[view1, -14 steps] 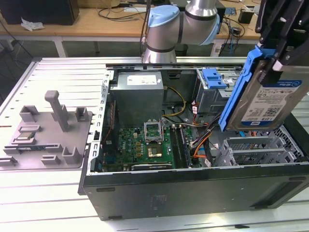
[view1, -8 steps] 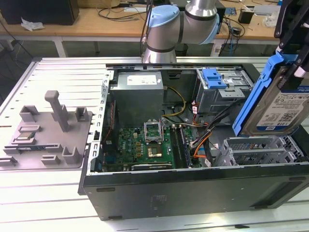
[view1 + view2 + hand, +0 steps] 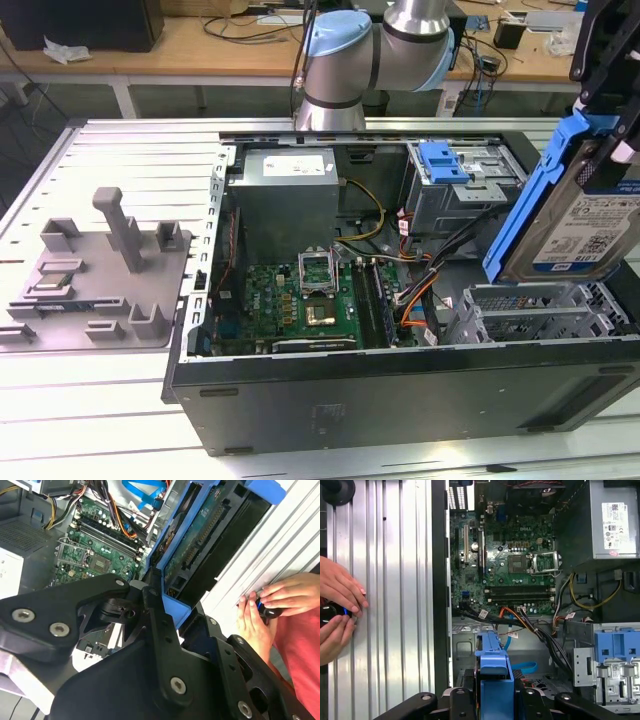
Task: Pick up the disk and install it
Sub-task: 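Insert the disk into the insertion slot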
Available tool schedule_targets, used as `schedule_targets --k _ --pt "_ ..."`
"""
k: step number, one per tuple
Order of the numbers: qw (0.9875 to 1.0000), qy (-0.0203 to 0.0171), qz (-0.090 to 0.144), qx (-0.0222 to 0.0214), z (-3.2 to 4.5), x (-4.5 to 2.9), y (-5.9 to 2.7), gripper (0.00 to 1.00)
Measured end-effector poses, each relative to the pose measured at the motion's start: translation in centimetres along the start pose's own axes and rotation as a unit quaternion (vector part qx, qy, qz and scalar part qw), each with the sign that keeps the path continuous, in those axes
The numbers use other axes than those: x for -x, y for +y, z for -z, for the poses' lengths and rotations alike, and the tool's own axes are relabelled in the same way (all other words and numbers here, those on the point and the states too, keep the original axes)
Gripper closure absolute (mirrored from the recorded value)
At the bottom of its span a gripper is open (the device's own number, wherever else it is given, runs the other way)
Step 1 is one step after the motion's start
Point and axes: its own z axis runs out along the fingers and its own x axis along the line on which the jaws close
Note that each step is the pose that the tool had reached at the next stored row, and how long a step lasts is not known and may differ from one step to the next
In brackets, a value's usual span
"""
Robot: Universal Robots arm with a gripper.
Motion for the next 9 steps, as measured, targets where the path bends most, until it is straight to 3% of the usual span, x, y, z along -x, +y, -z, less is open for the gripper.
schedule_targets --k 9 --pt "1.0000 0.0000 0.000 0.0000 -0.25 -0.01 -0.12 0.63"
